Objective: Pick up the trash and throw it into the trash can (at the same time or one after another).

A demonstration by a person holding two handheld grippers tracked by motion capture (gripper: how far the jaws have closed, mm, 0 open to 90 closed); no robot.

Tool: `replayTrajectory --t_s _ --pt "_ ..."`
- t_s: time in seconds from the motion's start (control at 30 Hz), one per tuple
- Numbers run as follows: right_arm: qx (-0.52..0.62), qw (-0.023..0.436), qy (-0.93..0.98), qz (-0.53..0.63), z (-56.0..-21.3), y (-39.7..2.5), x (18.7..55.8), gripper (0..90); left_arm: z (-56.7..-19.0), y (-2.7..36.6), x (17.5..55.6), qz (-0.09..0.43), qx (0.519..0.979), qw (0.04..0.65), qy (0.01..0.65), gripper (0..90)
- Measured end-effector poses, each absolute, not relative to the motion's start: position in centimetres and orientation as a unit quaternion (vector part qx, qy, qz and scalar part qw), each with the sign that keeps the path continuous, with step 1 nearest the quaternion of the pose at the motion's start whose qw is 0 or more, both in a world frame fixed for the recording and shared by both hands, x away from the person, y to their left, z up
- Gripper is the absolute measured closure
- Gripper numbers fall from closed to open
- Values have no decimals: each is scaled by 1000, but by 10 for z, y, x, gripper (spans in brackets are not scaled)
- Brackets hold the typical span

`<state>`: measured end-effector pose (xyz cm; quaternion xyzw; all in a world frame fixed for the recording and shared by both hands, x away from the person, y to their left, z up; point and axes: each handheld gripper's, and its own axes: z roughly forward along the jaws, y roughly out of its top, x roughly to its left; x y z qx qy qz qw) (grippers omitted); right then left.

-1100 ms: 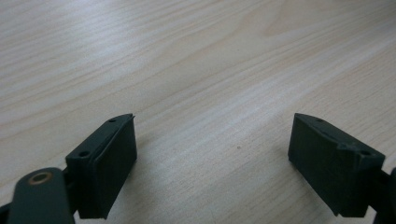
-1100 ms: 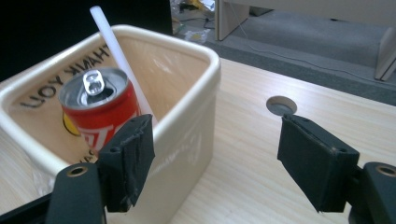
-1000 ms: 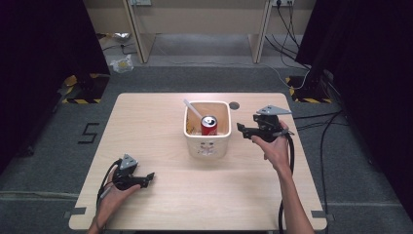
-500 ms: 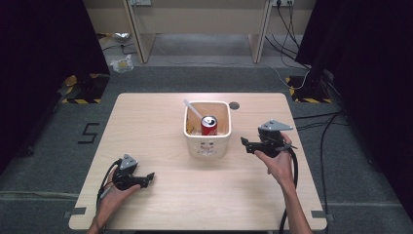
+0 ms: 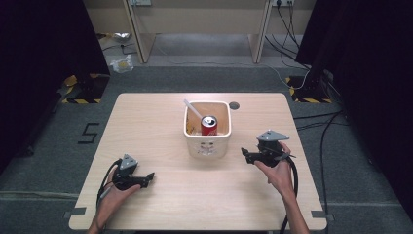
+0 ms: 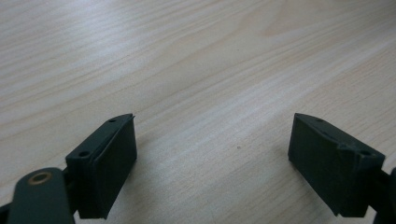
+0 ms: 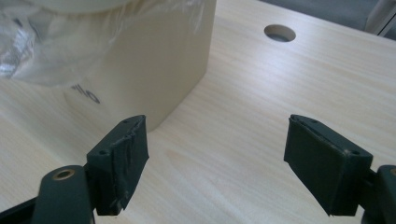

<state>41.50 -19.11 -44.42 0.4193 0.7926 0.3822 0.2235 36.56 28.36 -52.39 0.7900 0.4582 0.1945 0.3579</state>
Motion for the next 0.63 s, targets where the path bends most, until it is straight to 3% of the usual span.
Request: replayTrajectory --t_s 0.63 --pt "427 193 816 340 -480 -184 415 217 -524 284 366 194 790 358 458 145"
